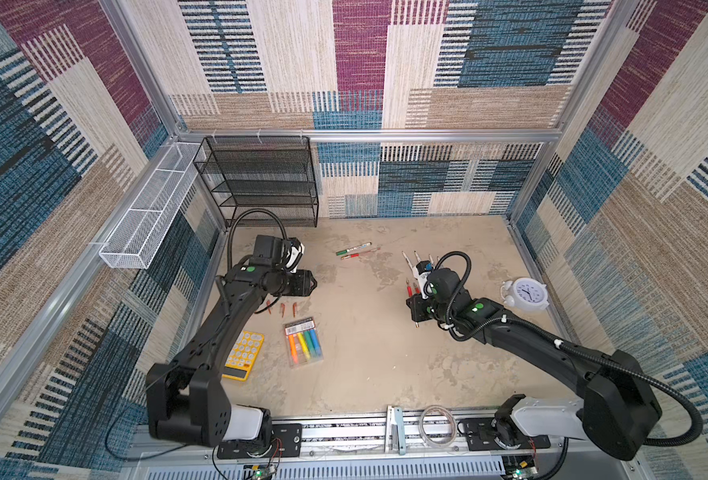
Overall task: Open the pen caps
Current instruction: 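Lower the uncapped red pen among the pens and open right gripper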
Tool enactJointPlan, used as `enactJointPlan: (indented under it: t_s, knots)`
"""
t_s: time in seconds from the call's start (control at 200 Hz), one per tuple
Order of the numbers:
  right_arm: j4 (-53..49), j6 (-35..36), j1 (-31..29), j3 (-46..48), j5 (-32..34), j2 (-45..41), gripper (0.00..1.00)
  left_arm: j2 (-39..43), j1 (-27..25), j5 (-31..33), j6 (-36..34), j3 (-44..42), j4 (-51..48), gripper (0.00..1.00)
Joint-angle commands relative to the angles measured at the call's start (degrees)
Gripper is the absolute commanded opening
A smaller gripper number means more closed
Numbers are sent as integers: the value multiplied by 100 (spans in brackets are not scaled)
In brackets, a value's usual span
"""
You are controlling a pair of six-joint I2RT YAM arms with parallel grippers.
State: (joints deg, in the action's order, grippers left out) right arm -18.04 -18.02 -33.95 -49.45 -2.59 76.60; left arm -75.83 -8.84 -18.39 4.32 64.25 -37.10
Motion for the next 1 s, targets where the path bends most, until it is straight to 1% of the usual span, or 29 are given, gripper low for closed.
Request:
enactJointPlan:
  t_s: [0.0,0.11,0.23,0.336,0.396,0.476,0.566,0.696,0.816,0.877,0.997]
  knots:
    - [-211,453,212,-337,-270,485,5,756,27,-36,-347,-639,694,60]
    - [-394,689,430,-706,-533,1124,7,1484,129,-76,-572,-1267,988,62]
    - [-639,915,551,-1109,-514,1758,8,1976,385,-243,-707,-1773,1212,63]
    - [-840,1018,651,-1340,-515,2117,9,2211,813,-590,-540,-1989,1369,64]
    - [-825,1103,691,-1386,-512,2252,11,2367,945,-647,-490,-2113,1476,66]
    - [-959,1154,771,-1511,-474,2474,11,2404,1077,-807,-644,-2150,1499,68]
    - [-1111,1190,797,-1577,-329,2635,12,2400,1171,-678,-663,-2102,1508,68]
    - [-1015,1166,872,-1545,-377,2779,15,2488,1187,-684,-782,-2163,1542,69]
    - [-995,1034,909,-1557,-384,2834,17,2450,1236,-735,-713,-2127,1543,69]
    - [-866,980,908,-1490,-335,2817,20,2493,1236,-744,-726,-2160,1612,69]
    - [-762,875,917,-1436,-303,2898,21,2465,1254,-789,-767,-2160,1553,69]
